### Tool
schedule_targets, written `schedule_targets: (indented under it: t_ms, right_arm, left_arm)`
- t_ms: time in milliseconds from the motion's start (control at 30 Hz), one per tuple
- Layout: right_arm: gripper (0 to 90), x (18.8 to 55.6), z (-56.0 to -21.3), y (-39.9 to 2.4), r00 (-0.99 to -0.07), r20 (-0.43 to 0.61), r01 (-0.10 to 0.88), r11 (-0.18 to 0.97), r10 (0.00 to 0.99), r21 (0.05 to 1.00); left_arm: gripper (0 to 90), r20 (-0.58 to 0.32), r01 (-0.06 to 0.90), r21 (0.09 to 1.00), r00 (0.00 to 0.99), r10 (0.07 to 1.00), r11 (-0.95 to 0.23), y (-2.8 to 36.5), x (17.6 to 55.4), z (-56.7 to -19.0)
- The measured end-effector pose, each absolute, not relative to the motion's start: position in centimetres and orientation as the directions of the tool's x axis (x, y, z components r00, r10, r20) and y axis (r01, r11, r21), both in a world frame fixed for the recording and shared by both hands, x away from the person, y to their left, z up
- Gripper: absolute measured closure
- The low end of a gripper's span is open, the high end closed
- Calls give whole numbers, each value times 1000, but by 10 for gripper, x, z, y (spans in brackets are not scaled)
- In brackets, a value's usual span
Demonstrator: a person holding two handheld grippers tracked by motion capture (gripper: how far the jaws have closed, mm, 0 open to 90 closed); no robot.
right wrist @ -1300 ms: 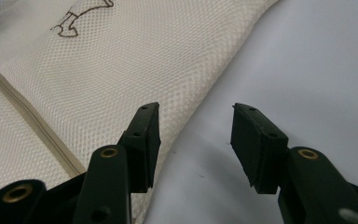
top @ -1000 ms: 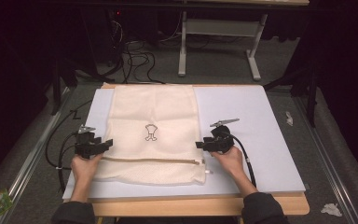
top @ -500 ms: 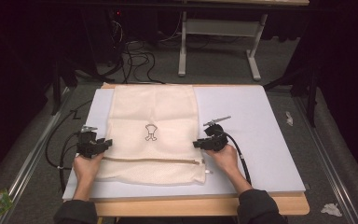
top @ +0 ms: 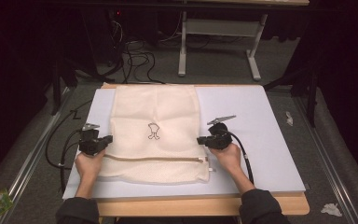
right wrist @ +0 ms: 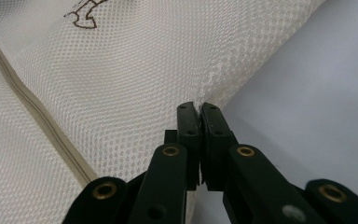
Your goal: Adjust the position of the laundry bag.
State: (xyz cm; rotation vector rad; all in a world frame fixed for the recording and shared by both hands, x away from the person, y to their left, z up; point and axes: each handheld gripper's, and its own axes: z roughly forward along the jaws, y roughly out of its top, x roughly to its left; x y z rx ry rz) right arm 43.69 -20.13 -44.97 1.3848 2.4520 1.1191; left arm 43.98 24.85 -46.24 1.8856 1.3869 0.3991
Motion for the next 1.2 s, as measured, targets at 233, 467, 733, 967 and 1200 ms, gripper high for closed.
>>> schedule_targets:
  t_ms: [233, 467, 733, 967, 1200]
  right_arm:
    - [894, 435, -446, -222, -553, 235, 690, 281, 800, 667]
    - [896, 430, -442, -248, -525, 208, 676, 256, 825, 690]
    - [897, 426, -440, -274, -476, 202, 680, 213, 856, 701]
    - [896, 425, -439, -291, -442, 178, 680, 199, 879, 706]
    - [895, 429, -442, -296, -432, 166, 682, 201, 886, 703]
  left_arm:
    - [876, -180, 661, 735, 407, 895, -153, 229, 446, -455]
    - [876, -175, 640, 748, 450, 876, -179, 204, 451, -450]
    - [877, -183, 619, 762, 485, 855, -188, 178, 457, -447]
    - [875, -187, 606, 774, 497, 848, -184, 163, 462, -447]
    - [873, -171, 604, 772, 498, 850, -198, 157, 466, -451]
